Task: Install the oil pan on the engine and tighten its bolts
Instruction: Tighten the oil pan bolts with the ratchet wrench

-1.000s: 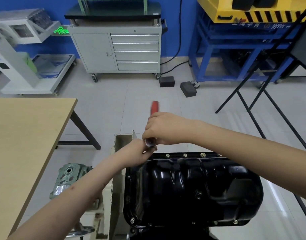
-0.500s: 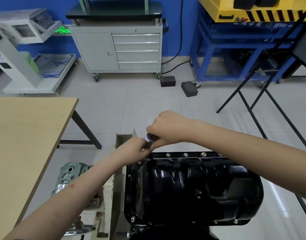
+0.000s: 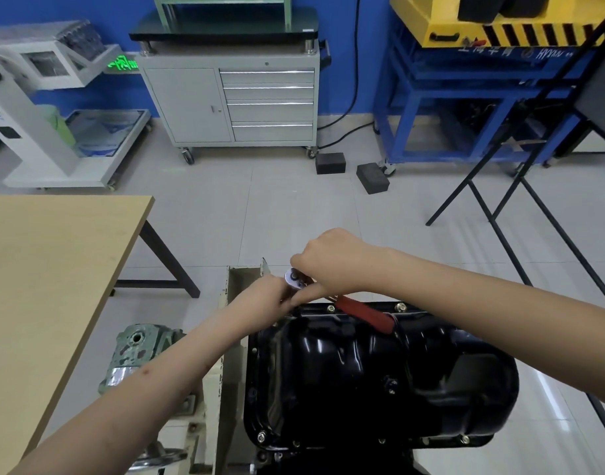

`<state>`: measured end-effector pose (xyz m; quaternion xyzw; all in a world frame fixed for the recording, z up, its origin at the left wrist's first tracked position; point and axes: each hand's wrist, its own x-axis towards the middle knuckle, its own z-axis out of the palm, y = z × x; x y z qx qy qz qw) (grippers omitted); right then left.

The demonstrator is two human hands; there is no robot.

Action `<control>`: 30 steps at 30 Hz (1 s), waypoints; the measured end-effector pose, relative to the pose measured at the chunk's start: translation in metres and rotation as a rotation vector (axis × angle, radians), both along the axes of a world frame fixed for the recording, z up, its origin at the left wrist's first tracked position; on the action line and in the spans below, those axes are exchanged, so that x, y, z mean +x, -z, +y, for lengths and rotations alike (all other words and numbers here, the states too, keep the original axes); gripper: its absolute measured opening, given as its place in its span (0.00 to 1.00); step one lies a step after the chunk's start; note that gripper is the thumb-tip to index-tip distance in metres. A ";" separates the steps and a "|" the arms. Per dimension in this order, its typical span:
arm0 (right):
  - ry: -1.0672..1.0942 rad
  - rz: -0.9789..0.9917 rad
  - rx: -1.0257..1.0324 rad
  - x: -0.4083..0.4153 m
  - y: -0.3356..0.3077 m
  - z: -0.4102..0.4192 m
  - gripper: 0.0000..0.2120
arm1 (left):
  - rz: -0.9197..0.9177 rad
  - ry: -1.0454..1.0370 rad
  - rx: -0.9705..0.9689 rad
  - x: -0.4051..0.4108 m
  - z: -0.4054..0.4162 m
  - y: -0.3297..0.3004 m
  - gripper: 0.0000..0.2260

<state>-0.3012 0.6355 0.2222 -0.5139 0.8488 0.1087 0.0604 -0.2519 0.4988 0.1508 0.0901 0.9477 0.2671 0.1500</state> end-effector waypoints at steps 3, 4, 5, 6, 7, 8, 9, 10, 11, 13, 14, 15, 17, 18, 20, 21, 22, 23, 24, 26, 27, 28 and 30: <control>-0.066 -0.033 -0.004 -0.001 -0.001 0.001 0.09 | -0.003 0.030 0.015 -0.001 0.002 0.001 0.08; -0.128 0.001 0.014 -0.003 -0.001 0.002 0.08 | -0.019 0.042 0.023 -0.002 0.002 0.002 0.10; -0.188 0.046 0.028 -0.004 0.000 0.003 0.09 | -0.037 0.049 0.027 -0.003 0.002 0.003 0.12; -0.224 0.087 0.035 -0.005 0.001 0.003 0.10 | -0.053 0.055 0.019 -0.004 0.002 0.003 0.13; -0.226 0.109 0.034 -0.006 0.000 0.003 0.09 | -0.055 0.070 0.011 -0.004 0.002 0.002 0.13; -0.206 0.110 0.031 -0.005 0.000 0.003 0.09 | -0.045 0.083 0.013 -0.004 0.003 0.001 0.12; -0.170 0.096 0.023 -0.004 0.000 0.003 0.10 | -0.022 0.087 0.020 -0.003 0.002 0.001 0.10; -0.124 0.074 0.018 -0.002 0.000 0.003 0.14 | -0.001 0.071 0.020 -0.002 0.003 -0.001 0.09; -0.072 0.049 0.015 -0.001 0.001 0.003 0.18 | 0.018 0.050 0.015 -0.001 0.003 -0.002 0.09; -0.006 0.016 0.005 -0.002 0.002 0.004 0.20 | 0.034 0.013 0.000 -0.002 0.002 -0.001 0.10; -0.007 0.008 0.003 -0.002 0.002 0.005 0.18 | 0.027 0.004 0.000 -0.003 0.003 0.000 0.11; -0.032 0.007 0.003 -0.004 0.002 0.005 0.15 | 0.015 0.006 0.017 -0.004 0.004 0.001 0.12; -0.132 0.048 0.015 -0.007 0.001 0.006 0.10 | -0.010 0.035 0.053 -0.005 0.006 0.002 0.14; -0.177 0.075 0.015 -0.008 0.002 0.007 0.10 | -0.025 0.045 0.062 -0.005 0.007 0.001 0.14; -0.188 0.090 0.001 -0.009 0.002 0.008 0.10 | -0.040 0.040 0.070 -0.006 0.006 0.002 0.14; -0.157 0.074 -0.011 -0.009 0.002 0.008 0.12 | -0.032 0.031 0.067 -0.006 0.005 0.002 0.13; -0.113 0.052 -0.021 -0.008 0.003 0.008 0.15 | -0.018 0.014 0.060 -0.006 0.004 0.002 0.12; -0.065 0.030 -0.031 -0.007 0.004 0.008 0.18 | 0.003 -0.003 0.055 -0.004 0.003 0.002 0.11; -0.022 0.010 -0.043 -0.007 0.006 0.007 0.19 | 0.025 -0.016 0.050 -0.003 0.002 0.002 0.11; 0.017 -0.028 -0.057 -0.008 0.007 0.006 0.18 | 0.054 -0.024 0.029 -0.002 0.002 0.001 0.10; 0.004 -0.044 -0.059 -0.009 0.006 0.006 0.16 | 0.056 -0.023 0.031 -0.003 0.002 0.002 0.10; -0.030 -0.051 -0.059 -0.011 0.004 0.005 0.13 | 0.046 -0.015 0.051 -0.004 0.003 0.003 0.11; -0.130 -0.017 -0.050 -0.013 0.002 0.003 0.10 | 0.006 0.015 0.079 -0.006 0.002 0.004 0.14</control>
